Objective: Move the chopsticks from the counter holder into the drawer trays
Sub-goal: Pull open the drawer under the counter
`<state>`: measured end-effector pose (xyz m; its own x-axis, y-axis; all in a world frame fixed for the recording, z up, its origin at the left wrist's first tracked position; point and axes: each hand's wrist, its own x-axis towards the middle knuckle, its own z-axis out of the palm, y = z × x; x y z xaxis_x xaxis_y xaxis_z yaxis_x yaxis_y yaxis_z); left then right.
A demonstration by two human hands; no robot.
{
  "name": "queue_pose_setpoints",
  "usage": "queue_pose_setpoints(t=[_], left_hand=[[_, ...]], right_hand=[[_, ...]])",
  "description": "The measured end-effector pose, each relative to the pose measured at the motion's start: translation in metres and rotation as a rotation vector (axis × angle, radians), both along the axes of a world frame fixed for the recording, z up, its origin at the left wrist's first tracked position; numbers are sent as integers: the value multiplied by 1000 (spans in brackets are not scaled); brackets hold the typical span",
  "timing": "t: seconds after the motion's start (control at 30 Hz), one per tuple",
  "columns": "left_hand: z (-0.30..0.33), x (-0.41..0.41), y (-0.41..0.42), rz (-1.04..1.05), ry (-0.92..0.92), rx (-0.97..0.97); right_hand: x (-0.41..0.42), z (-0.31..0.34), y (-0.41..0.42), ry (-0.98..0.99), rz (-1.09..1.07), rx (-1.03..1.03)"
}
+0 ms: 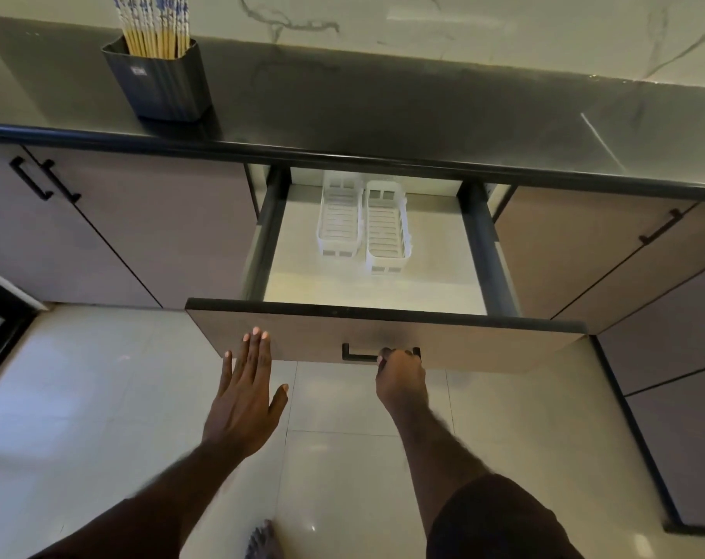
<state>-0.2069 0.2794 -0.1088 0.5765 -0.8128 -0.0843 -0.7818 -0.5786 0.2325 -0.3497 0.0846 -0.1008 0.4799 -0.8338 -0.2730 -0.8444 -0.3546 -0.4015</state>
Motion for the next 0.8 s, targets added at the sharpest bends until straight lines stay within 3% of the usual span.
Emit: queue_pose_setpoints(t=[0.5,0.8], left_hand=[[9,-44,29,-90,-50,-11],[87,-33,13,-126,-64,-171]], right_hand=[[-51,9,45,-55,41,113],[-27,111,46,-195,94,12]])
